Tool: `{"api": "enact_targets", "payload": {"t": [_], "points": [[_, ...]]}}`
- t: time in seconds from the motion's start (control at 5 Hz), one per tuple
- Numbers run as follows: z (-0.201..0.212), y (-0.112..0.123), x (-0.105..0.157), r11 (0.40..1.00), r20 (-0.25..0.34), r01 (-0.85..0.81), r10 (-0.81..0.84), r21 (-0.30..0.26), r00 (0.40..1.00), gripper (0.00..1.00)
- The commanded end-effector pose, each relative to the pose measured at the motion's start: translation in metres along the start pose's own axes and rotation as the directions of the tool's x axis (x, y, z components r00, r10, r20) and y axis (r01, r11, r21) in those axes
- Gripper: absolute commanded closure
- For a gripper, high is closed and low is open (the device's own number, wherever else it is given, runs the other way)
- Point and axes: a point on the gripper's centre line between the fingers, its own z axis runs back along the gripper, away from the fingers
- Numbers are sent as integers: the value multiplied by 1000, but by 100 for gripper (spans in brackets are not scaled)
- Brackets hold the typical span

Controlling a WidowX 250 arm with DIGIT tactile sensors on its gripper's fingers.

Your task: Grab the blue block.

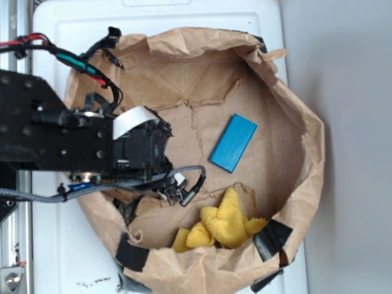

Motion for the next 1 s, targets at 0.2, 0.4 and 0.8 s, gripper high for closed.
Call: {"api": "enact_targets", "payload": {"t": [0.2, 0.4, 0.8], "points": [[61, -27, 42, 993, 30, -102, 104, -56, 994, 0], [53, -41, 55, 990, 76, -120, 126, -70, 989, 0], [16, -63, 73, 990, 79, -128, 132, -53, 988, 0]]}}
